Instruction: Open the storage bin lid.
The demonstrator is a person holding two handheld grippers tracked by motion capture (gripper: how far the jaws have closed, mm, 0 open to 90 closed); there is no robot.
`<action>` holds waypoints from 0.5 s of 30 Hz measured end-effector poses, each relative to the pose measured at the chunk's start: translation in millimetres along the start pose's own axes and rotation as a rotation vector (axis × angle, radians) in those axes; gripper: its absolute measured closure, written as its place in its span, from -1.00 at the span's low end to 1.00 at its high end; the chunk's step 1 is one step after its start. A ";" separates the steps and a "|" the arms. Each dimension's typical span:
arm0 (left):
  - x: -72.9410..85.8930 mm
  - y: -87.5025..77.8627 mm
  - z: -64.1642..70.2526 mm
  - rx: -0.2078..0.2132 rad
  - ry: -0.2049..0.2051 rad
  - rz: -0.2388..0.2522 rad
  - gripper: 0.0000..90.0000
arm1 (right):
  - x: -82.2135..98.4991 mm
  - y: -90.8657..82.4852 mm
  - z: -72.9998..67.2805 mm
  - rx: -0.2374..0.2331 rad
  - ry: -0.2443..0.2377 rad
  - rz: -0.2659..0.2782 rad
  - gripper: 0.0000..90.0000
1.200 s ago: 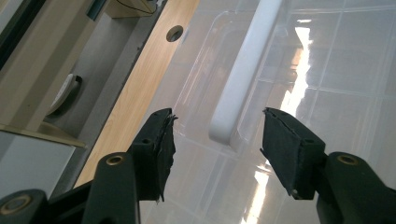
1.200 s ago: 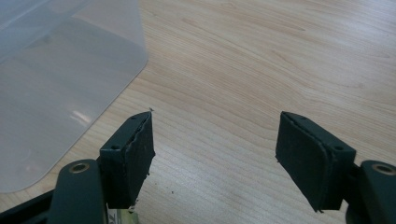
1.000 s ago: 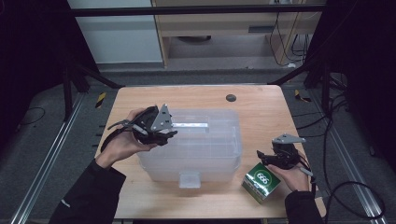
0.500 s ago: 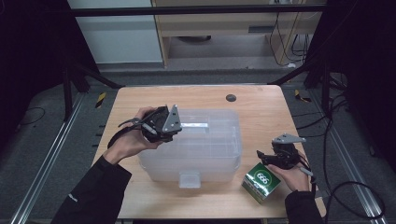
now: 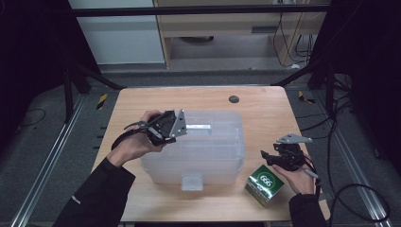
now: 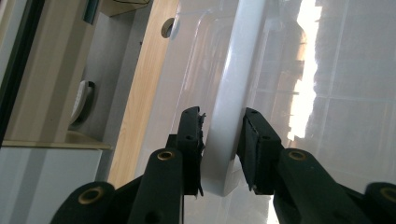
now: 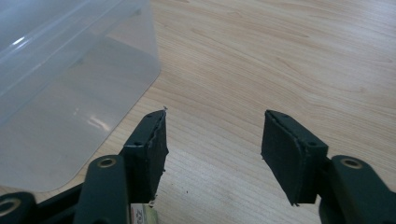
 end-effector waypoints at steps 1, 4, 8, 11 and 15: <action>-0.2 -0.3 0.4 -0.003 0.004 -0.007 0.57 | -0.5 -0.8 -0.4 -0.001 0.002 -0.005 -0.02; -1.3 0.0 2.0 -0.017 0.011 -0.013 0.57 | -1.6 -2.9 -0.5 -0.004 -0.002 0.003 0.02; -2.2 -0.1 3.5 -0.030 0.020 -0.023 0.58 | -3.2 -5.5 -1.0 0.002 -0.014 0.017 0.04; -2.5 -0.2 4.8 -0.044 0.031 -0.027 0.58 | -3.9 -6.8 -1.7 -0.005 -0.023 0.007 0.06; -3.6 -0.6 5.0 -0.047 0.034 -0.037 0.59 | -4.8 -9.6 -3.1 -0.001 -0.032 0.026 0.05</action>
Point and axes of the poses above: each handheld gripper's, and its own axes: y roughly forward along the jaws, x roughly out of its underside, z roughly to its right, the point moved 3 cm from there along y, roughly forward along the jaws, and after that the axes turned 8 degrees about x, right-handed, at the moved point
